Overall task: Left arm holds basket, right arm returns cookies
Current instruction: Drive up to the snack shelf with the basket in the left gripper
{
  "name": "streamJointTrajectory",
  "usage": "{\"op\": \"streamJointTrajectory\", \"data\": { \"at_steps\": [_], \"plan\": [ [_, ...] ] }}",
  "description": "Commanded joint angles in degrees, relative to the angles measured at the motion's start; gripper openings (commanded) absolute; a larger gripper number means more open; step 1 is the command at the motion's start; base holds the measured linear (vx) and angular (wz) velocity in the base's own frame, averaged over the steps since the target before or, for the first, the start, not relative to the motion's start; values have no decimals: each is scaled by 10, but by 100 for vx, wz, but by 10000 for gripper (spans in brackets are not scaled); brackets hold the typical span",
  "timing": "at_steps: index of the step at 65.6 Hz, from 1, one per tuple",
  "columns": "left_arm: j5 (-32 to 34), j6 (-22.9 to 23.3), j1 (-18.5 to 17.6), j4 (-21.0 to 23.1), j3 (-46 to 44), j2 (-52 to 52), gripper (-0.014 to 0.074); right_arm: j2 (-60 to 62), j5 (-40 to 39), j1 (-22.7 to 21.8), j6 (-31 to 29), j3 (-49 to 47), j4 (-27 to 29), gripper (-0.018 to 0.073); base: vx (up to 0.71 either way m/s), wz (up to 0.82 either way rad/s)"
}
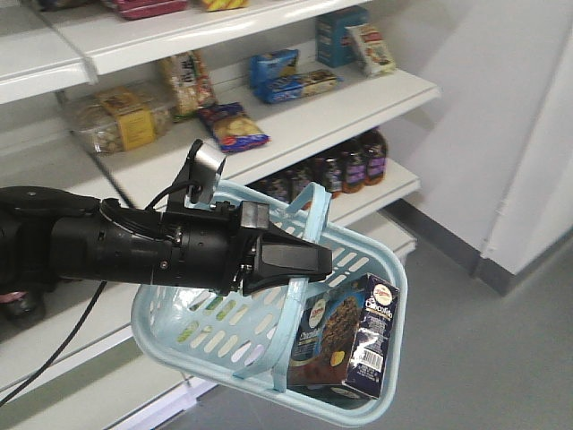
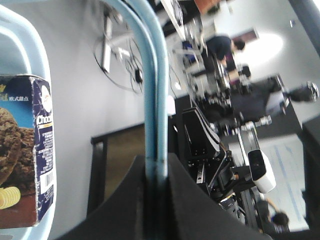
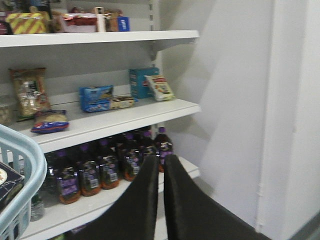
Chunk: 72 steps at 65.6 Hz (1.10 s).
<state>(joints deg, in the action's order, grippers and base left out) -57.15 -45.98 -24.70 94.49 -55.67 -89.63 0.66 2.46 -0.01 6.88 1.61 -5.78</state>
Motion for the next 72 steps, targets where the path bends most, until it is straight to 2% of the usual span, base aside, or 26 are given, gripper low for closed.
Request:
{"op": "streamJointTrajectory", "data": {
  "at_steps": [1, 30, 72],
  "plan": [
    [-34, -8, -4, 70, -17, 25, -3, 7, -43, 0, -4, 11, -1, -6, 21, 81],
    [-34, -8, -4, 70, -17, 25, -3, 7, -43, 0, -4, 11, -1, -6, 18, 72],
    [-34, -8, -4, 70, -17, 25, -3, 7, -43, 0, -4, 11, -1, -6, 11, 46]
  ]
}}
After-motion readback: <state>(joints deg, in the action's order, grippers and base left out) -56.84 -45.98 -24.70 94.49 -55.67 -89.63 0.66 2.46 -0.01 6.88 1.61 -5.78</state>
